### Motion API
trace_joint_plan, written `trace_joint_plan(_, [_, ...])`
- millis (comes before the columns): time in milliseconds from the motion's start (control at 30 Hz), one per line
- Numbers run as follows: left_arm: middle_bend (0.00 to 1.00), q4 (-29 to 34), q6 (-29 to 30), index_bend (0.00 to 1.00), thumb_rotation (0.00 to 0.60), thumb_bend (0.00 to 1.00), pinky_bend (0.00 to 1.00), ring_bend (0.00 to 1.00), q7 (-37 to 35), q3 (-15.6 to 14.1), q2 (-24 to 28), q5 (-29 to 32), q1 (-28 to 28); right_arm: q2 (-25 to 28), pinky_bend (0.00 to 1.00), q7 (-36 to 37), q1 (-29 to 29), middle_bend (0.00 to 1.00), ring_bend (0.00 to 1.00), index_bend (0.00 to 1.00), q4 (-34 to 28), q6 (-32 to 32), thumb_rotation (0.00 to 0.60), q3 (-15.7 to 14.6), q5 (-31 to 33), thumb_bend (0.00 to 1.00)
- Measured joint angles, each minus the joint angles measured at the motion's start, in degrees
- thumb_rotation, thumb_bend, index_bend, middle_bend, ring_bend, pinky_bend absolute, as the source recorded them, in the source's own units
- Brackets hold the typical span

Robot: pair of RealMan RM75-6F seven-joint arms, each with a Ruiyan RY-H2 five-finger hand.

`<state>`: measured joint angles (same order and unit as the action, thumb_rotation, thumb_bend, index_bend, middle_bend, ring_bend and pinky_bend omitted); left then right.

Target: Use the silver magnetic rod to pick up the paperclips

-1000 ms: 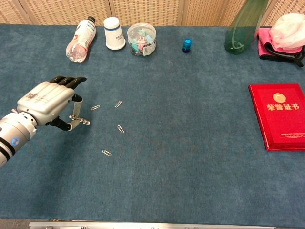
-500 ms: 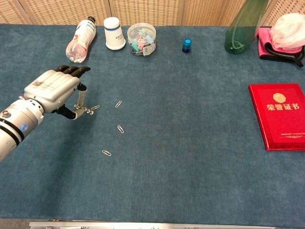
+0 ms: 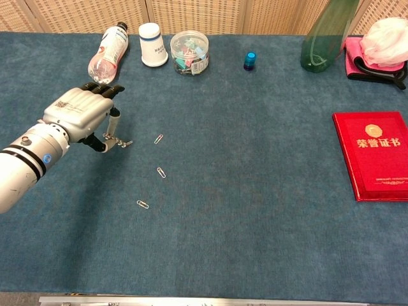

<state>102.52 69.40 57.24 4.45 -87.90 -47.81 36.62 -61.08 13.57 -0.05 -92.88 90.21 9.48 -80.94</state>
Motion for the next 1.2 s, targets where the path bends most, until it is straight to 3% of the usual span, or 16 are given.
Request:
trace_joint_plan(667, [0.00, 0.06, -0.22, 0.56, 0.600, 0.32, 0.05, 0.00, 0.73, -0.15, -2.20, 2.08, 3.83, 0.65, 0.29, 1.80, -0.91, 0.22, 0.16, 0.27, -0.11, 1.70, 0.600, 0.07, -0.56, 0.14])
trace_joint_plan(1200, [0.00, -3.49, -1.35, 0.56, 0.600, 0.32, 0.05, 0.00, 1.56, 1.59, -6.21, 5.26, 8.01, 1.22, 0.29, 3.66, -1.49, 0.22, 0.16, 0.27, 0.09, 2.41, 0.600, 0.09, -0.99, 0.14])
